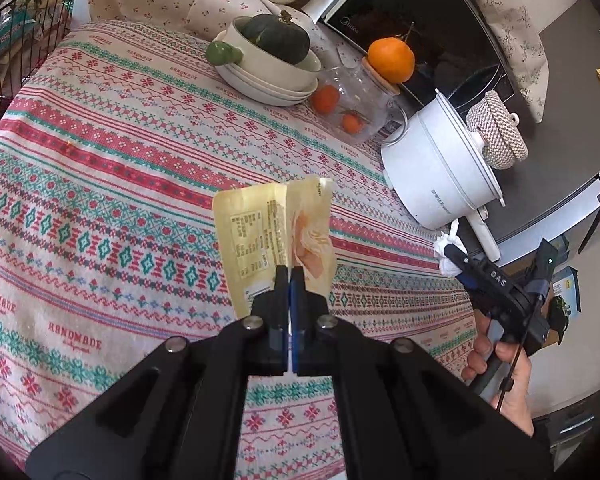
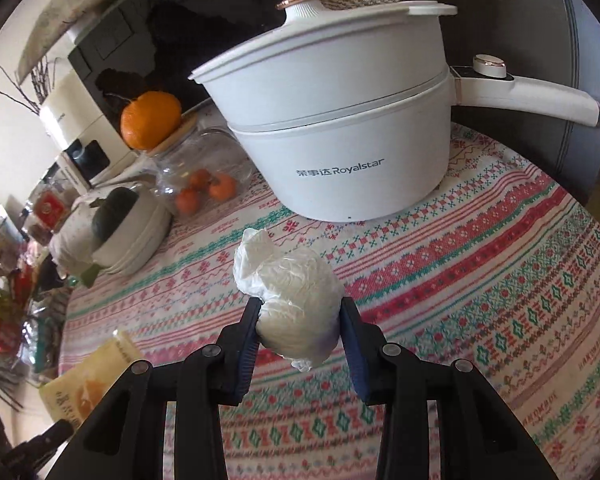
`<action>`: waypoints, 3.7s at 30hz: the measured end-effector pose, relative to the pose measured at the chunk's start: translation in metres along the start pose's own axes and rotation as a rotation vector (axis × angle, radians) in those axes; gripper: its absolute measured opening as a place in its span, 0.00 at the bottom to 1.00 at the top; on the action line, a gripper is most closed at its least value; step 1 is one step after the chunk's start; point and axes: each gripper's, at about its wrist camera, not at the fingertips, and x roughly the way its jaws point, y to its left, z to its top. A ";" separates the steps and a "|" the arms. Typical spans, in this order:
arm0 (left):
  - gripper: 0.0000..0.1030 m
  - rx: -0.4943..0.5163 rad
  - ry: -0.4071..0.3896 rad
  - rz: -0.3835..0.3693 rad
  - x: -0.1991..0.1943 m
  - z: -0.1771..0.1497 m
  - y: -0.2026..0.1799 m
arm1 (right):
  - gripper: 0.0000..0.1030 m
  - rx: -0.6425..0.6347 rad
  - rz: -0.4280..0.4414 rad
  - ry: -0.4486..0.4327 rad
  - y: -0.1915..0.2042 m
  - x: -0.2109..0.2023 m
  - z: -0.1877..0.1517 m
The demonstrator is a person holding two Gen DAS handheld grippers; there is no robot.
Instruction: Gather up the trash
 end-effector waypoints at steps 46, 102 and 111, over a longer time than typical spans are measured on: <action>0.00 0.518 0.437 -0.198 0.033 -0.256 -0.190 | 0.39 -0.221 -0.061 0.167 -0.137 -0.213 -0.161; 0.98 0.612 -0.108 0.274 -0.099 -0.267 -0.218 | 1.00 -0.277 -0.277 -0.123 -0.107 -0.337 -0.196; 0.98 0.607 -0.135 0.264 -0.105 -0.267 -0.219 | 1.00 -0.280 -0.298 -0.151 -0.106 -0.340 -0.196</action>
